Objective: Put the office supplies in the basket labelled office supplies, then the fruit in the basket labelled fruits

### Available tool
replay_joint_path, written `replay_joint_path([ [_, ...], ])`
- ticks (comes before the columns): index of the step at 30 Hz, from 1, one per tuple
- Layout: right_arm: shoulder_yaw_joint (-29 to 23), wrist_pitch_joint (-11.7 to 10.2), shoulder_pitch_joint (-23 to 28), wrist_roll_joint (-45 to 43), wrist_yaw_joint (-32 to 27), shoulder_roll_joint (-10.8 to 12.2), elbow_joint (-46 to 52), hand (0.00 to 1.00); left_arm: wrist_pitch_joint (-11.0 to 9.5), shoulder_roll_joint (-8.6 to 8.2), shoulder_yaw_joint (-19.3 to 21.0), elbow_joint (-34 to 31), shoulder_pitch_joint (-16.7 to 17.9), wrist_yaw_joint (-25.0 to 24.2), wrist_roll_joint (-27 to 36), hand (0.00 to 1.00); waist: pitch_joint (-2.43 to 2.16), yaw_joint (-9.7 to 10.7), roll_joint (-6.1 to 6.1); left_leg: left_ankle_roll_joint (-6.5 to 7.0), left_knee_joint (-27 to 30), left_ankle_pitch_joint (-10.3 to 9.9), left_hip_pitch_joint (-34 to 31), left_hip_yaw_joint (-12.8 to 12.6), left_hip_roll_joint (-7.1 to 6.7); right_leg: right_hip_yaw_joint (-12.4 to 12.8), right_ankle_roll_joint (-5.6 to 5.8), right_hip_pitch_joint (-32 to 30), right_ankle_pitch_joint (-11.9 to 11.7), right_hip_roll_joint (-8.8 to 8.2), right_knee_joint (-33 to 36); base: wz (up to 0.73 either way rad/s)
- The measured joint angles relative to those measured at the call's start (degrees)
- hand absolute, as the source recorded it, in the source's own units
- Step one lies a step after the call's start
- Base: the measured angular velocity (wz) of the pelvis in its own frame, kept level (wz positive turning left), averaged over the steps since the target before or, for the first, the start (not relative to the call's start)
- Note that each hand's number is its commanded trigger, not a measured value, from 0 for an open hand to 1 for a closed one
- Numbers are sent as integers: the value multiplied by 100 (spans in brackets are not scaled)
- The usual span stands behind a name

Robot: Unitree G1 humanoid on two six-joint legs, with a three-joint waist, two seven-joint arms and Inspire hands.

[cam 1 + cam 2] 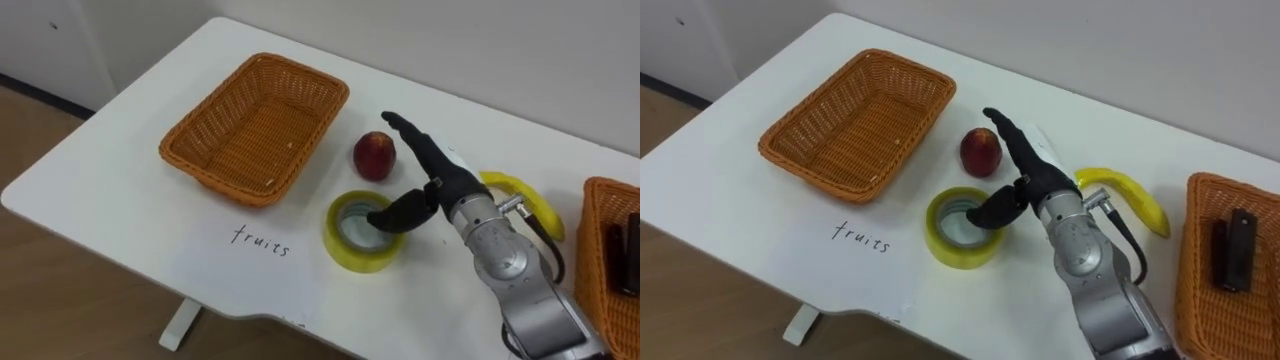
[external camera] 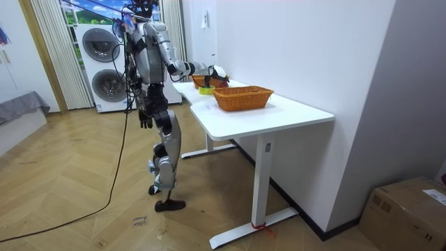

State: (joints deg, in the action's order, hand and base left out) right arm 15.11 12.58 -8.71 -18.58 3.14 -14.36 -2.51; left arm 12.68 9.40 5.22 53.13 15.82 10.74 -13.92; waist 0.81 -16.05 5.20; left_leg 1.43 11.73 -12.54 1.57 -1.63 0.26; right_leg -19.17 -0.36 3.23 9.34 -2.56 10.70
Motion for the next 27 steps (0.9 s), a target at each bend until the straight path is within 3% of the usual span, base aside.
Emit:
replay_joint_path([
  [9, 25, -2, 0, -82, 0, 2, -178, 0, -4, -2, 0, 105, -9, 34, 0, 0, -21, 1, -14, 2, 4, 11, 2, 0, 2, 2, 0, 5, 0, -2, 0, 0],
  [16, 145, -27, -9, -817, 28, 14, -350, 0, -3, -9, 14, 68, -16, -19, -17, 0, -25, 17, -30, 12, 1, 20, -52, 38, -4, -58, 14, -24, -9, -25, 0, 3],
  [21, 140, 4, -66, -1450, 136, 72, -359, 0, 130, -23, 34, 19, -58, -23, -32, 0, -28, 22, -30, 16, 1, 24, -50, 33, -6, -75, 18, -23, -11, -24, -2, 0],
  [27, 149, 138, -282, -1507, 352, 79, -660, 0, 251, -53, 91, -96, -78, -23, -79, 0, -55, 16, -6, 19, 4, 28, 5, 42, -10, -150, 18, 42, -11, -31, -3, 0],
])
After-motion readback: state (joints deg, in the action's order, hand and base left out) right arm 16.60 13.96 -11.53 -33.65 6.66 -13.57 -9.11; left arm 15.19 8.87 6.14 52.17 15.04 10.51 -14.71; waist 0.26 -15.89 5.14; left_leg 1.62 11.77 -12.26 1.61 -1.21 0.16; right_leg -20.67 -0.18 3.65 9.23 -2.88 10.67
